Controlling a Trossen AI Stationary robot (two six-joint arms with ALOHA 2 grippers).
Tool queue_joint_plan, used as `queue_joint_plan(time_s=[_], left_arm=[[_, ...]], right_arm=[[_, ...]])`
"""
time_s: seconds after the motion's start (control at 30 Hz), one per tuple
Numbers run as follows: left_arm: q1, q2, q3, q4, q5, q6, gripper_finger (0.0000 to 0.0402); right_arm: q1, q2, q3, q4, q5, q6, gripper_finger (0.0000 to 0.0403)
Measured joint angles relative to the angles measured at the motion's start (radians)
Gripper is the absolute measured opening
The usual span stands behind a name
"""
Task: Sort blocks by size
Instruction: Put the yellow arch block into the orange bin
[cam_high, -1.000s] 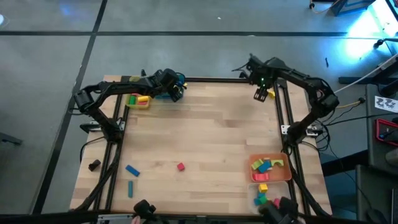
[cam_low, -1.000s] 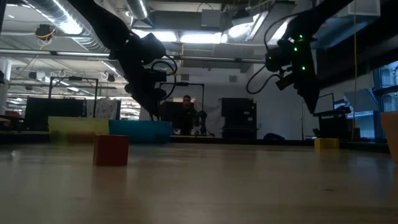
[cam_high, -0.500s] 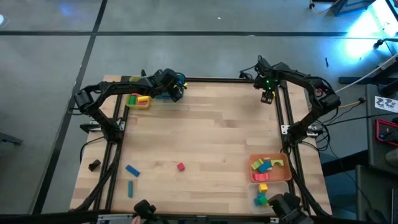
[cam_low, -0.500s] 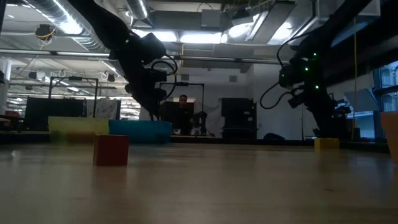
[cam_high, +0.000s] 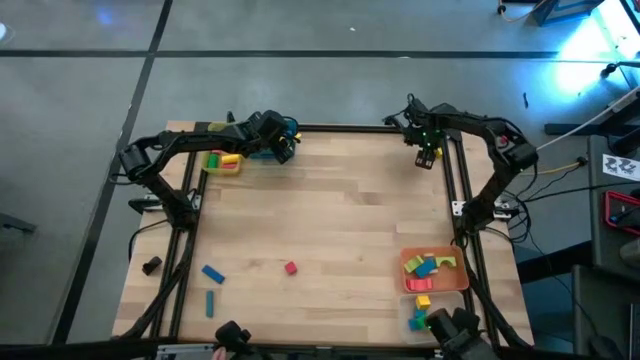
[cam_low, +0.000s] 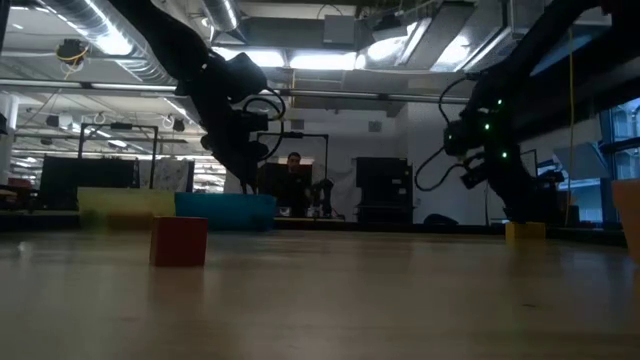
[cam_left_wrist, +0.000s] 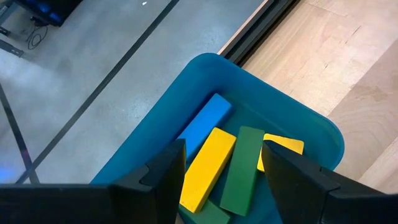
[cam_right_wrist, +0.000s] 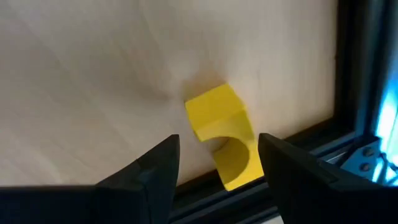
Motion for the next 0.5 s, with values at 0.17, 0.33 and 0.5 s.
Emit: queue_joint_plan(time_s=[0.17,0.33,0.5], left_arm=[[0.000,0.000,0.000,0.000,0.000,0.000,0.0196],[0.000,0.000,0.000,0.000,0.000,0.000,0.0196],[0.000,0.000,0.000,0.000,0.000,-0.001,0.0196]], right_arm=[[0.000,0.061,0.000,-0.002,0.072,0.043,0.0220],[0.000,0.075,0.000,-0.008,0.057,0.046,0.0202],[0.000,0.075,0.000,0.023,0.042,0.047,0.0125]])
